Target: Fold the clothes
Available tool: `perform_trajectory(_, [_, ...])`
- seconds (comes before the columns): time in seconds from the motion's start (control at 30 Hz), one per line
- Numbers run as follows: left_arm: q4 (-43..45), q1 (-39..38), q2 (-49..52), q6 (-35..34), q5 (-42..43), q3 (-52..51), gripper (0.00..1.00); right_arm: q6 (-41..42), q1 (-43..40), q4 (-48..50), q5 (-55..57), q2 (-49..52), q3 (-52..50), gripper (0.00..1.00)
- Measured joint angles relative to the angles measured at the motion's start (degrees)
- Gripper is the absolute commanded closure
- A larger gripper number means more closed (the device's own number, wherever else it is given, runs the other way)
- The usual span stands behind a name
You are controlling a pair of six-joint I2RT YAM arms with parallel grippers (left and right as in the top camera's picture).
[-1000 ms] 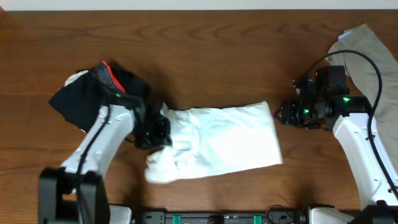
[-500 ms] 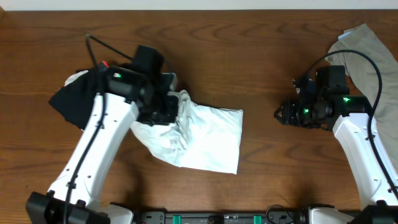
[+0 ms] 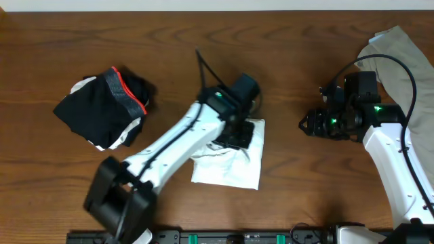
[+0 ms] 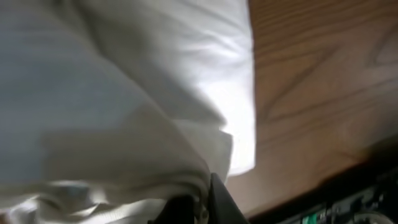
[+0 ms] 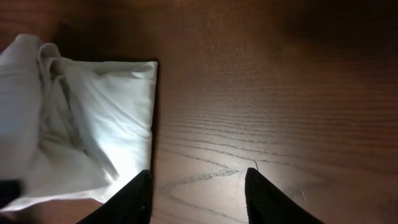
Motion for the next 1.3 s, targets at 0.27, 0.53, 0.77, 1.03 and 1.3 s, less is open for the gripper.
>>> perform_trajectory(0.27, [7.21, -4.55, 2.38, -2.56, -0.17, 0.0, 0.68, 0.0, 0.0, -0.02, 0.0, 0.0, 0.0, 0.54])
perform_trajectory(0.53, [8.9, -6.49, 2.38, -4.13, 0.33, 0.0, 0.46, 0.0, 0.0, 0.0, 0.0, 0.0, 0.0, 0.53])
perform_trajectory(0.77, [10.67, -6.75, 2.38, -4.26, 1.84, 0.0, 0.45, 0.0, 0.0, -0.02, 0.0, 0.0, 0.0, 0.53])
perform_trajectory(1.03, [11.06, -6.73, 2.38, -4.28, 1.07, 0.0, 0.45, -0.02, 0.0, -0.83, 0.0, 0.0, 0.0, 0.57])
perform_trajectory(1.3, [10.29, -6.51, 2.38, -4.26, 0.15, 0.0, 0.45, 1.81, 3.13, 4.59, -5.9, 0.44, -4.7, 0.99])
